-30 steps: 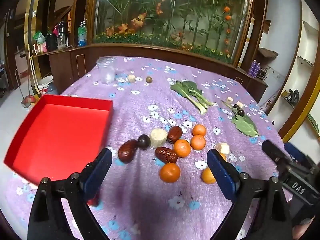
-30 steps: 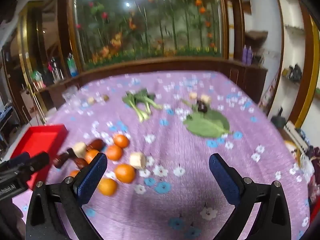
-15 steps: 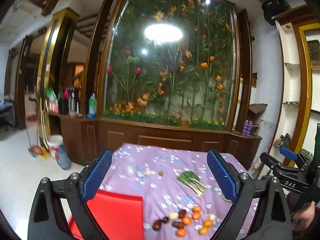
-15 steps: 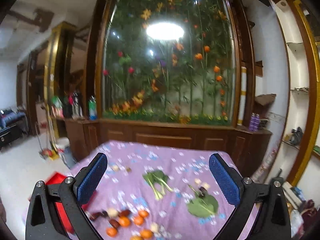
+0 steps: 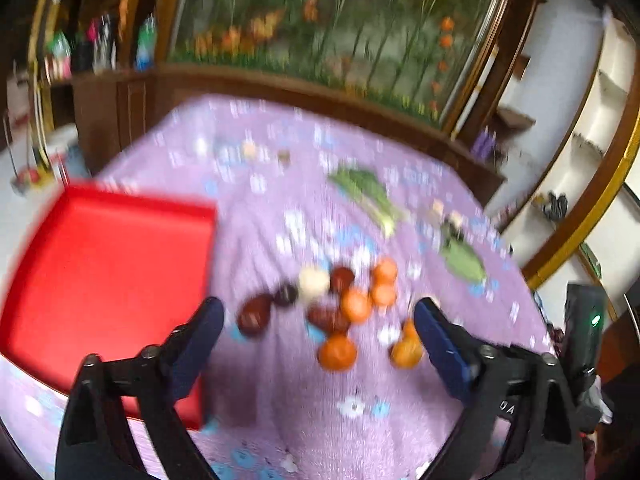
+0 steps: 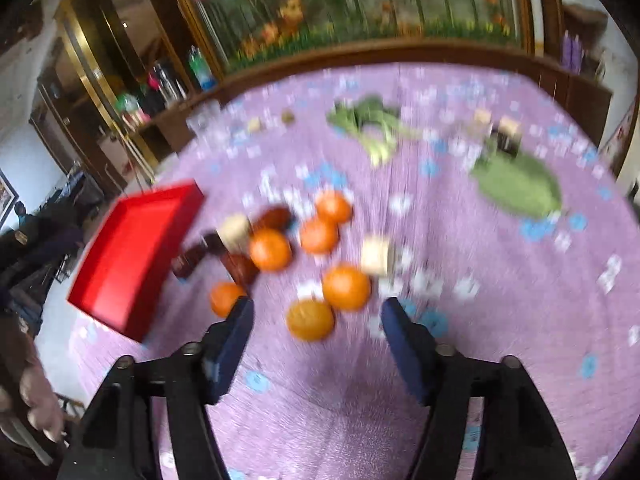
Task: Organize fruits
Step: 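Move both tools over the fruit pile near the red tray, then grasp an orange with the left tool while the right tool grasps an orange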
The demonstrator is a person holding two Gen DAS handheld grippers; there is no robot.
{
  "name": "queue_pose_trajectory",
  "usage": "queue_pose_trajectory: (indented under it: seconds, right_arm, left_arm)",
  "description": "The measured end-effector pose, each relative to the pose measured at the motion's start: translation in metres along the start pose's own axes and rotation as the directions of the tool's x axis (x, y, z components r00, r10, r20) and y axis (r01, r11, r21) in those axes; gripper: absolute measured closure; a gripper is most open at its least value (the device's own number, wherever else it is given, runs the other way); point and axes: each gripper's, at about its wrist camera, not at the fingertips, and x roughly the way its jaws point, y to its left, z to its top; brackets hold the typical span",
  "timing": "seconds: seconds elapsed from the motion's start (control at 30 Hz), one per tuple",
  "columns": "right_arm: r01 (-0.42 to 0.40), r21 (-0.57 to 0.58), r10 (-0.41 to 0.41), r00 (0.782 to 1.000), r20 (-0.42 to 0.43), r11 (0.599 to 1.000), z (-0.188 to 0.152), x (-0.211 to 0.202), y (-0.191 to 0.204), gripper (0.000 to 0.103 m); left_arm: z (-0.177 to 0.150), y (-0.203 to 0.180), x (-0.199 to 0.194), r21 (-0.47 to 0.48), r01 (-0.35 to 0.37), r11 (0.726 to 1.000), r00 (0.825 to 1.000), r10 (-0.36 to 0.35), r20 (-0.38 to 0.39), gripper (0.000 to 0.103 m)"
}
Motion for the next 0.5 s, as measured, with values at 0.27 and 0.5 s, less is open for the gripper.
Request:
queue_pose_trajectory:
  seconds: [0.27,0.5]
  right_arm:
    - [0.013,-0.085,-0.016,0.999,-0.03,0.996,-0.005,0.028,0.009,0.034]
    - [0.074,-0.131,-0.079,0.996,-0.032,0.989,-0.008,0.043,0.017,0.036]
  left_arm:
    - [-0.027,0.014,0.05,-0.035,0.026,0.999,0.99,-0.031,-0.139,0.048]
    - [-0.031,-0.003,0.065,0.067,0.006,0.998,0.988,0.004,-0.156,0.048]
